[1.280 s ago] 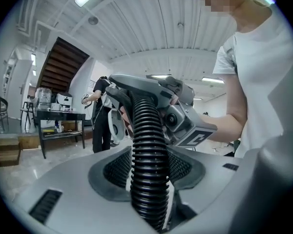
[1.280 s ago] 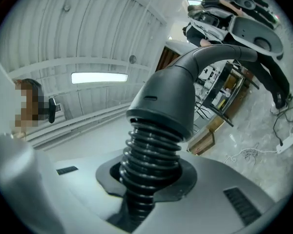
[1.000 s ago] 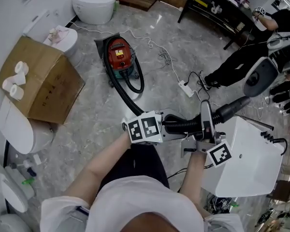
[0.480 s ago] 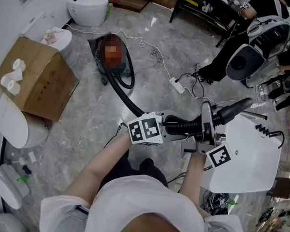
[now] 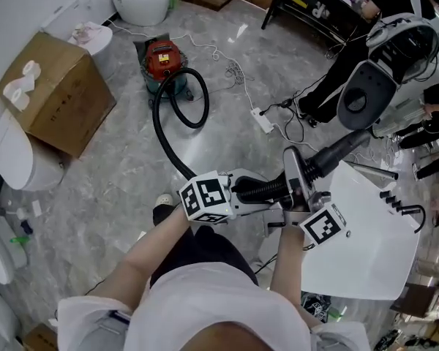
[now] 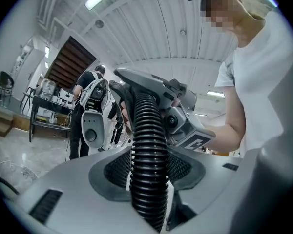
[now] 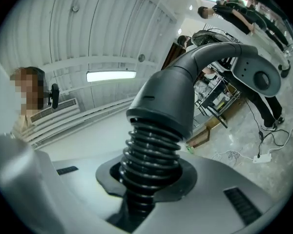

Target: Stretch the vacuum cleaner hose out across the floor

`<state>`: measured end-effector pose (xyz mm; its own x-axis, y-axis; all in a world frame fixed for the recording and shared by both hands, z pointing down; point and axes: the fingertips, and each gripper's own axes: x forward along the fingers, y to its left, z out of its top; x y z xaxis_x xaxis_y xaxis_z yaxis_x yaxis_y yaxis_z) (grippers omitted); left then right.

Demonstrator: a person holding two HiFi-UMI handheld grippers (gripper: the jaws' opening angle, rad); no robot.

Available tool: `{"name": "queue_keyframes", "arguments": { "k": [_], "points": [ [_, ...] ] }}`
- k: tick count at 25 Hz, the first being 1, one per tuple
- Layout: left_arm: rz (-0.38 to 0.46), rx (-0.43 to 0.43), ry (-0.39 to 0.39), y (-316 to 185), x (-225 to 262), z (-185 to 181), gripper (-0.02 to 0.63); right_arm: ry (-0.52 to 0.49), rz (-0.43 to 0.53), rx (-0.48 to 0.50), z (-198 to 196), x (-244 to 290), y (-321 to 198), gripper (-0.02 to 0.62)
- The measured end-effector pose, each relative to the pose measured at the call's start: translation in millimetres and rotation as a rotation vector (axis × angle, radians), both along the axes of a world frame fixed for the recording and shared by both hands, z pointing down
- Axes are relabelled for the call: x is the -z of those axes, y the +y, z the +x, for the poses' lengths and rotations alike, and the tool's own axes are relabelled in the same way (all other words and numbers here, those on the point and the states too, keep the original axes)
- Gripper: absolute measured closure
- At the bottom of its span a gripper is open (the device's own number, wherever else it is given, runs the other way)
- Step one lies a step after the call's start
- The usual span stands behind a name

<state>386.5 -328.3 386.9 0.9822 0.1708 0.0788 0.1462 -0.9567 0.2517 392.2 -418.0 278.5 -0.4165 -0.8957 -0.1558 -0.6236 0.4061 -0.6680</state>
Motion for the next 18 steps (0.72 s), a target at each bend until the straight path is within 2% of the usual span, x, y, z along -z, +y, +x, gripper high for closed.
{"name": "queue_keyframes", "arguments": {
  "k": [7, 9, 13, 18],
  "points": [
    [-0.071, 0.082, -0.016, 43, -23, -4, 0.419, -0.034, -0.09, 0.113, -13, -35, 34, 0.505],
    [-0.058, 0.105, -0.036, 53, -29, -11, 0.419, -0.025, -0.1, 0.132, -21, -41, 44, 0.505],
    [-0.074, 0.093, -0.059, 71, -33, -27, 0.422, -0.055, -0.116, 0.141, -36, -47, 60, 0.505],
    [-0.052, 0.057, -0.113, 107, -34, -49, 0.434, -0.085, -0.133, 0.132, -54, -50, 92, 0.505]
  ]
}}
